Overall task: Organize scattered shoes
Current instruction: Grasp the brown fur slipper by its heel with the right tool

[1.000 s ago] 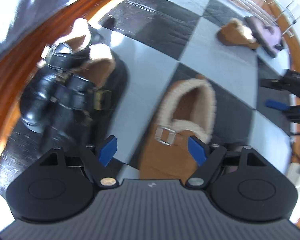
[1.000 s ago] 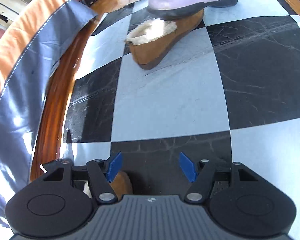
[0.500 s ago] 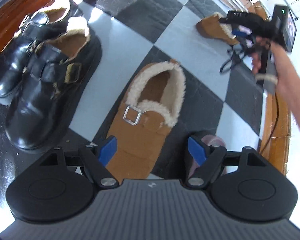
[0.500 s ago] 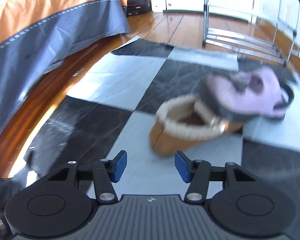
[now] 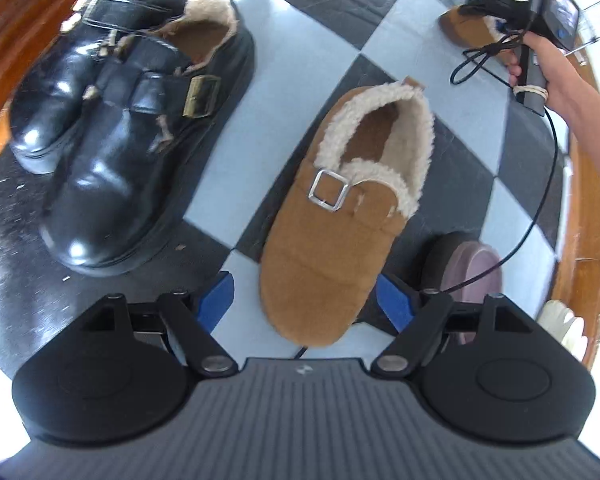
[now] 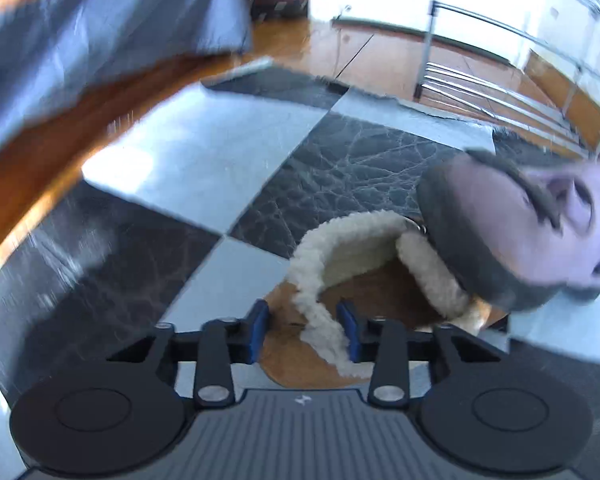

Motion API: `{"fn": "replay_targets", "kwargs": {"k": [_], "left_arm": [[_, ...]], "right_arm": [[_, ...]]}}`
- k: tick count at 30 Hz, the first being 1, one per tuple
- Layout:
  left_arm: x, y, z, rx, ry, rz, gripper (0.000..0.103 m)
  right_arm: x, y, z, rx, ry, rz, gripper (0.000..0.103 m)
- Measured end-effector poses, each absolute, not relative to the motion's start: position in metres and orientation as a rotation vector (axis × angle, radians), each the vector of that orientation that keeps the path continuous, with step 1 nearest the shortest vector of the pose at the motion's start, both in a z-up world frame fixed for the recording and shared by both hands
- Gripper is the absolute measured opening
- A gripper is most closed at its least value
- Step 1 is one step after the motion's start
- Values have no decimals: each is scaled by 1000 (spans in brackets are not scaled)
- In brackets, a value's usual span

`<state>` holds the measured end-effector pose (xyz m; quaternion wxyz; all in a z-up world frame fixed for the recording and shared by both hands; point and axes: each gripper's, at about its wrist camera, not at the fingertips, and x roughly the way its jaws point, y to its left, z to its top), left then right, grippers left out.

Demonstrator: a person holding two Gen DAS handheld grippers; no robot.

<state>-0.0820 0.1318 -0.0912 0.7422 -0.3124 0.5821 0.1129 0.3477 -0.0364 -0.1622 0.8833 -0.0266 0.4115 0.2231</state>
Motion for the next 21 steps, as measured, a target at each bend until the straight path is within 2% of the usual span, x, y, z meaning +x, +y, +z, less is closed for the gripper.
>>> {"fn": "replay_targets", "kwargs": {"k": [3, 8, 10, 11, 12, 14, 18, 21], "left_arm": [[-83, 127, -84, -665, 1265, 233, 80], [-68, 117, -89, -638, 1290, 233, 80], [-59, 111, -87, -631, 1287, 215, 80], [-54, 107, -85, -626, 1281, 202, 80], [-48, 101, -81, -613, 1275, 181, 80], [-34, 89, -73, -599, 1251, 136, 80], [-17, 72, -58, -577, 1196, 101, 80], [-14, 66, -49, -544, 1162, 115, 80]], "right_arm": [[337, -75, -164, 175, 865, 516, 14], [282, -144, -170, 409, 960, 702, 11], [253, -169, -169, 466, 988, 734, 16], [241, -180, -166, 506, 1000, 764, 27], [231, -188, -161, 550, 1013, 800, 44], [209, -205, -141, 644, 1016, 914, 55], [199, -218, -110, 544, 958, 810, 64], [217, -214, -116, 430, 986, 649, 65]]}}
